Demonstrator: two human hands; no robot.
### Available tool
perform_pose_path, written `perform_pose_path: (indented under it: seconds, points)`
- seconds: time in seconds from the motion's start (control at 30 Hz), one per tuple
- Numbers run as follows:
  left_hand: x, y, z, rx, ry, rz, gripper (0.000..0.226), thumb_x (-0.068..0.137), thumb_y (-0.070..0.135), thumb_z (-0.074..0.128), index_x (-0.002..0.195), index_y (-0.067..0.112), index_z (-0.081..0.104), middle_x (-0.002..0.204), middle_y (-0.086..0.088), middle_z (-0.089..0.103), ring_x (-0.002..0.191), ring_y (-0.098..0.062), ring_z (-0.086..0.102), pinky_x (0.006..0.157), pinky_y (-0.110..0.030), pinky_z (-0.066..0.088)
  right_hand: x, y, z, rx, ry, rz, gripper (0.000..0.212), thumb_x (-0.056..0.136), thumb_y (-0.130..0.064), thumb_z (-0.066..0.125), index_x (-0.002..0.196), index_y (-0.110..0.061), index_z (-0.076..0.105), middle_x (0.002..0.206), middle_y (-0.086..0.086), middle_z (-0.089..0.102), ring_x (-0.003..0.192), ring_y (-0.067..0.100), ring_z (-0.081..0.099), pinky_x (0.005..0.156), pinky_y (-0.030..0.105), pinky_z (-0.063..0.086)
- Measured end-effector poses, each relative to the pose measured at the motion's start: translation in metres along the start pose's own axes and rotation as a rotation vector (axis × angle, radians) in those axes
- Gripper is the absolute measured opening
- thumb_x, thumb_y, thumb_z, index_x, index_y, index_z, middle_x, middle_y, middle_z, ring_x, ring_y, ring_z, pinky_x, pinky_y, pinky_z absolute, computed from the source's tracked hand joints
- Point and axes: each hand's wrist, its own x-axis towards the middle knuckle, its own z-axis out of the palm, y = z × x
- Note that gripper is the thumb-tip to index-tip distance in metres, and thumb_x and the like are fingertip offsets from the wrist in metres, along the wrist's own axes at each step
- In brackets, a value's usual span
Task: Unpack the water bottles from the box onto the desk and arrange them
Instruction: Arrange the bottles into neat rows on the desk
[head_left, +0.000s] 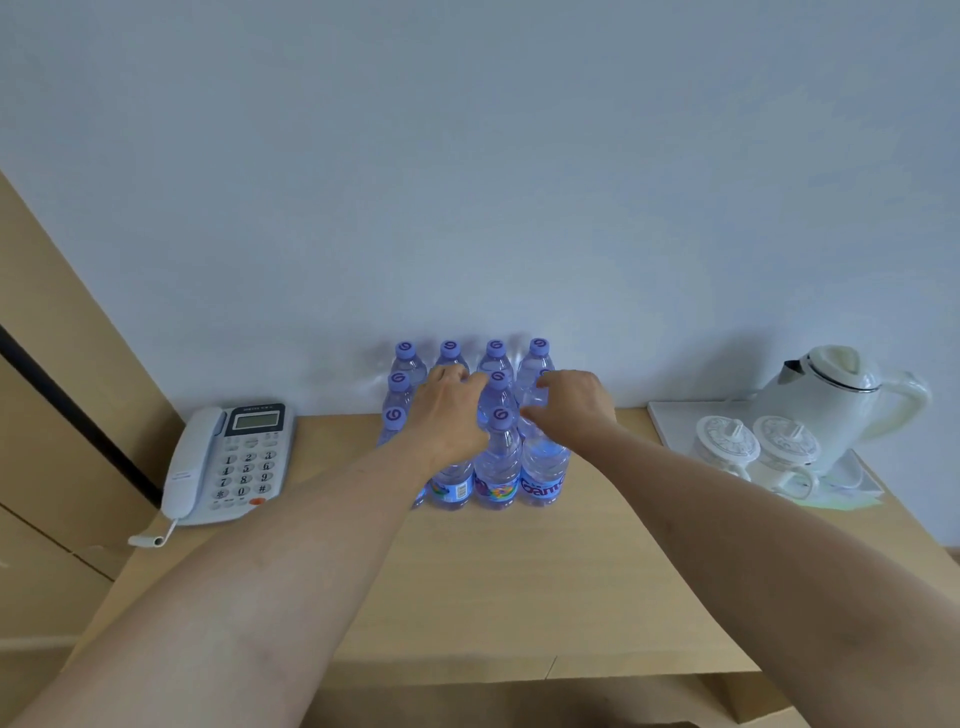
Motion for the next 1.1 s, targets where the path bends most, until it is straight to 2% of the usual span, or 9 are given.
perform_pose_path:
  seconds: [0.07, 0.3, 0.47, 0.6, 0.7, 0.8, 0.9, 1.0, 1.1]
  points:
    - [-0.001, -0.006, -0.001, 0.003, -0.006, -0.004, 0.063, 0.070, 0.029, 0.075, 0.127, 0.017, 0.051, 0.121, -0.005, 0.049, 0.118, -0.029, 0.040, 0.092, -0.040, 0.044, 0.000, -0.012, 0.001, -0.022, 0.041, -0.067, 0.034, 0.089, -0.052, 0.059, 0.099, -0.021, 0.070, 0.094, 0.002, 0.066, 0.099, 0.028, 0.057, 0.078, 0.035, 0.045]
    - [-0.006, -0.027, 0.000, 0.022, -0.015, -0.015, 0.059, 0.071, 0.028, 0.073, 0.125, 0.019, 0.052, 0.122, -0.004, 0.049, 0.118, -0.027, 0.041, 0.082, -0.032, 0.041, 0.002, -0.041, 0.020, -0.071, -0.182, -0.057, 0.050, 0.085, -0.059, 0.064, 0.065, -0.017, 0.046, 0.066, 0.000, 0.049, 0.071, 0.021, 0.052, 0.062, 0.031, 0.040]
    - [-0.008, -0.034, -0.001, 0.036, -0.026, -0.054, 0.058, 0.075, 0.038, 0.070, 0.127, 0.020, 0.051, 0.124, -0.003, 0.048, 0.120, -0.026, 0.039, 0.086, -0.035, 0.041, 0.008, -0.053, 0.021, -0.113, -0.161, -0.040, 0.051, 0.087, -0.045, 0.070, 0.064, -0.018, 0.033, 0.066, -0.001, 0.039, 0.074, 0.021, 0.051, 0.062, 0.030, 0.039]
    - [-0.008, -0.040, -0.002, 0.088, -0.026, -0.040, 0.051, 0.081, 0.039, 0.064, 0.127, 0.019, 0.051, 0.122, -0.005, 0.050, 0.119, -0.028, 0.040, 0.091, -0.037, 0.040, 0.011, -0.053, 0.019, -0.114, -0.174, -0.067, 0.044, 0.085, -0.030, 0.073, 0.062, -0.015, 0.039, 0.064, 0.000, 0.039, 0.070, 0.023, 0.050, 0.050, 0.026, 0.034]
    - [-0.007, -0.041, -0.003, 0.159, -0.027, -0.027, 0.044, 0.086, 0.042, 0.058, 0.122, 0.018, 0.053, 0.124, -0.007, 0.050, 0.119, -0.029, 0.041, 0.092, -0.039, 0.040, 0.012, -0.055, 0.012, -0.176, -0.216, -0.124, 0.005, 0.085, -0.012, 0.066, 0.083, -0.007, 0.066, 0.076, 0.006, 0.058, 0.081, 0.027, 0.060, 0.056, 0.029, 0.045]
    - [-0.006, -0.039, -0.003, 0.164, -0.039, -0.024, 0.044, 0.087, 0.042, 0.058, 0.123, 0.017, 0.052, 0.125, -0.007, 0.050, 0.119, -0.030, 0.041, 0.093, -0.039, 0.040, 0.014, -0.056, 0.011, -0.176, -0.257, -0.176, 0.034, 0.084, -0.001, 0.056, 0.112, -0.011, 0.073, 0.107, 0.011, 0.069, 0.095, 0.029, 0.065, 0.074, 0.035, 0.058]
    - [-0.006, -0.037, -0.003, 0.164, -0.041, -0.031, 0.045, 0.087, 0.041, 0.058, 0.125, 0.018, 0.051, 0.125, -0.007, 0.050, 0.120, -0.029, 0.041, 0.094, -0.039, 0.041, 0.014, -0.054, 0.011, -0.126, -0.257, -0.199, 0.042, 0.083, 0.002, 0.056, 0.114, -0.020, 0.074, 0.111, 0.007, 0.069, 0.094, 0.027, 0.066, 0.074, 0.035, 0.059]
    - [-0.007, -0.036, -0.002, 0.158, -0.040, -0.033, 0.047, 0.086, 0.042, 0.059, 0.126, 0.019, 0.051, 0.126, -0.007, 0.050, 0.120, -0.029, 0.041, 0.094, -0.039, 0.041, 0.013, -0.054, 0.012, -0.152, -0.229, -0.169, 0.018, 0.081, -0.020, 0.072, 0.097, -0.011, 0.071, 0.097, 0.008, 0.067, 0.089, 0.026, 0.065, 0.067, 0.034, 0.057]
    - [-0.006, -0.038, -0.002, 0.142, -0.036, -0.041, 0.046, 0.086, 0.042, 0.060, 0.124, 0.019, 0.052, 0.125, -0.006, 0.050, 0.120, -0.029, 0.040, 0.094, -0.039, 0.041, 0.013, -0.054, 0.015, -0.168, -0.218, -0.142, 0.033, 0.082, -0.020, 0.072, 0.063, -0.011, 0.046, 0.069, 0.003, 0.046, 0.069, 0.022, 0.053, 0.045, 0.023, 0.034]
